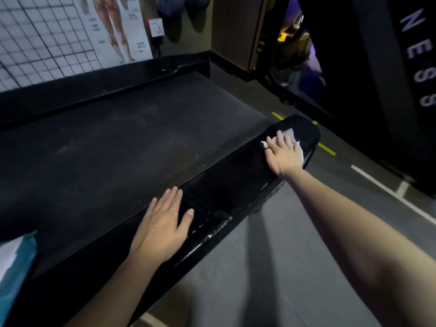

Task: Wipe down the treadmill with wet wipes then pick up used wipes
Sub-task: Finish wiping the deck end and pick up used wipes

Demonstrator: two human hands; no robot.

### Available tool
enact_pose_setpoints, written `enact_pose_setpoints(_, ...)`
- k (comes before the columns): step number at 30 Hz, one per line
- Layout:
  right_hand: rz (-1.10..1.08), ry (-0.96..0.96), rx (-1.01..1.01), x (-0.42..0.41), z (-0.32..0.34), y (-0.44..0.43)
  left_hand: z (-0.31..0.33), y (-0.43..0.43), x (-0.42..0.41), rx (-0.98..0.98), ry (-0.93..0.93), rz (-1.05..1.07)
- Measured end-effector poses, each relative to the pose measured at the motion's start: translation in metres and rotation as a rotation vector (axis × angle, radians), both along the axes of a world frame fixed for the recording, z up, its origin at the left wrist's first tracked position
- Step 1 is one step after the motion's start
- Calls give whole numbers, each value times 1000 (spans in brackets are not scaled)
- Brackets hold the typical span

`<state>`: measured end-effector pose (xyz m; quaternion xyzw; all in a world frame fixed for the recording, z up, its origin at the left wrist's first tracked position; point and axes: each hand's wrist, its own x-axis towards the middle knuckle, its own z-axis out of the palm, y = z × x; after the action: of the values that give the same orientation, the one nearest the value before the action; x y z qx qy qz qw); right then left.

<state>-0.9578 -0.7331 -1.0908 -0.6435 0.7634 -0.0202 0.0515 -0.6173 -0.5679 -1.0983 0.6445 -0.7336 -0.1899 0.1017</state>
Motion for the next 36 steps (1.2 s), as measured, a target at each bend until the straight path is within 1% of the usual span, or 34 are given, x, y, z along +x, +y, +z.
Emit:
enact_pose_setpoints(3, -244, -167, -182, 3, -8, 6, -1, -2, 0, 5, -4, -6)
enact_pose_setpoints(5, -365, -311, -241, 10, -3, 12, -3, -3, 1, -15, 13, -2)
enact_pose_setpoints(9, -635, -809, -380, 28, 6, 35, -2, -2, 1, -49, 39, -6)
enact_pose_setpoints(10, -690, -893, -406, 34, 10, 44, 0, 0, 1, -69, 63, 10)
enact_pose_setpoints(11, -703, -922, -423, 40, 16, 53, 3, 3, 2, -100, 90, 38)
enact_pose_setpoints(12, -670, -906, -443, 46, 23, 64, 6, 8, 3, -142, 110, 63)
enact_pose_setpoints(14, -501, -886, -493, 59, 39, 87, 13, 22, 6, -247, 109, 89)
enact_pose_setpoints(15, -403, -876, -493, 69, 46, 100, 17, 32, 10, -299, 97, 99)
enact_pose_setpoints(17, -247, -876, -426, 96, 56, 127, 28, 54, 20, -385, 76, 146)
enact_pose_setpoints(20, -78, -899, -145, 152, 67, 173, 45, 97, 48, -486, 44, 193)
enact_pose_setpoints(21, 11, -873, -50, 173, 72, 188, 49, 112, 61, -519, 7, 181)
enact_pose_setpoints(23, 181, -828, 79, 215, 74, 214, 54, 142, 91, -561, -66, 177)
enact_pose_setpoints(24, 261, -807, 133, 235, 74, 227, 55, 157, 107, -568, -86, 211)
enact_pose_setpoints(26, 383, -683, 228, 271, 73, 253, 53, 185, 142, -575, -111, 326)
enact_pose_setpoints(29, 481, -535, 297, 314, 69, 285, 47, 228, 191, -551, -170, 502)
enact_pose_setpoints(31, 478, -492, 309, 331, 70, 304, 43, 253, 214, -477, -199, 562)
enact_pose_setpoints(34, 434, -487, 327, 342, 68, 321, 41, 286, 235, -409, -180, 589)
enact_pose_setpoints(36, 419, -477, 368, 341, 57, 337, 39, 298, 242, -353, -152, 562)
